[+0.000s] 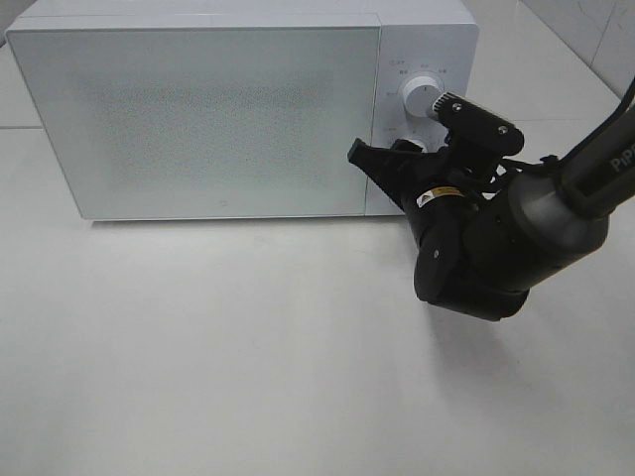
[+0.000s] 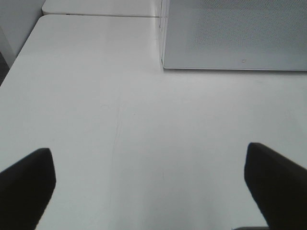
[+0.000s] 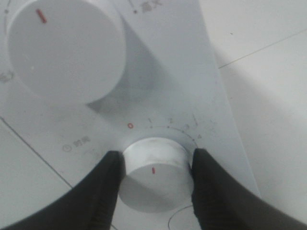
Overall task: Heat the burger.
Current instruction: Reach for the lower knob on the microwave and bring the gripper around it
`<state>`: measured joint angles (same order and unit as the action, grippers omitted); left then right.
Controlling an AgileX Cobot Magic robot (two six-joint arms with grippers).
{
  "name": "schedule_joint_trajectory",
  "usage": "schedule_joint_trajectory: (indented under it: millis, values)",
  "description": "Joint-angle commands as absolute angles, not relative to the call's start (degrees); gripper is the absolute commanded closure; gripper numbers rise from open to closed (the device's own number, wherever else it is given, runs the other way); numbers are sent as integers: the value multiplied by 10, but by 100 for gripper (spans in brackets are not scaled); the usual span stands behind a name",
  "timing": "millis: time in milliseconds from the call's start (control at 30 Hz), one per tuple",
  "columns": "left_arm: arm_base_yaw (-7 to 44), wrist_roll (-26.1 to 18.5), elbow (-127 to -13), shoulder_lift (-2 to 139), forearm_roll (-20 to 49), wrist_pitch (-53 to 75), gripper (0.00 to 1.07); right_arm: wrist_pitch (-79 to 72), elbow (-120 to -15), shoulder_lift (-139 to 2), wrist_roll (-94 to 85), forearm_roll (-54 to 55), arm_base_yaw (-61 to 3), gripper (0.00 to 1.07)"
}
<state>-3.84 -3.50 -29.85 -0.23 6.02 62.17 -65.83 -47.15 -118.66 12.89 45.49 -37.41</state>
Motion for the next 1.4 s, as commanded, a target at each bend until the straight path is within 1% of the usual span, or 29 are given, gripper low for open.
schedule_joint_trajectory:
  millis: [33,67,133,167,233,267,400,433,467,533,567,600,633,767,900,1067,1400]
  values:
    - [-38,-33,-296,-11,62,614,6,-631,-482,-1188,210,395,-373,107]
    - [-38,-33,-296,-11,62,614,6,-626,-482,-1188,253,389,-373,107]
    - [-38,-33,-296,-11,62,614,6,-623,-482,-1188,278,386,-373,107]
    - [-38,-33,-296,-11,62,614,6,-620,-482,-1188,328,378,-373,107]
    - [-38,-33,-296,-11,62,614,6,-620,-482,-1188,354,372,-373,107]
    - [-38,-33,-296,-11,62,614,6,-620,-482,-1188,400,362,-373,107]
    - [-38,-33,-296,-11,62,614,6,-620,-482,-1188,462,356,-373,107]
    - [-38,-33,-296,-11,62,614,6,-620,-482,-1188,506,352,-373,107]
    - [-38,-33,-296,-11,62,614,6,-620,-482,-1188,506,352,-373,107]
    - [-38,-33,-296,-11,62,614,6,-621,-482,-1188,575,339,-373,107]
    - [-38,-33,-296,-11,62,614,6,-621,-482,-1188,575,339,-373,107]
    - [-38,-33,-296,-11,62,614,6,-621,-482,-1188,622,329,-373,107]
    - [-38,-33,-296,-11,62,614,6,-621,-482,-1188,622,329,-373,107]
    - [-38,-33,-296,-11,62,614,6,-621,-482,-1188,720,322,-373,107]
    - [-38,-33,-296,-11,62,614,6,-622,-482,-1188,765,319,-373,107]
    - [-38,-33,-296,-11,62,614,6,-648,-482,-1188,874,309,-373,107]
    - [-38,-33,-296,-11,62,614,6,-666,-482,-1188,927,298,-373,107]
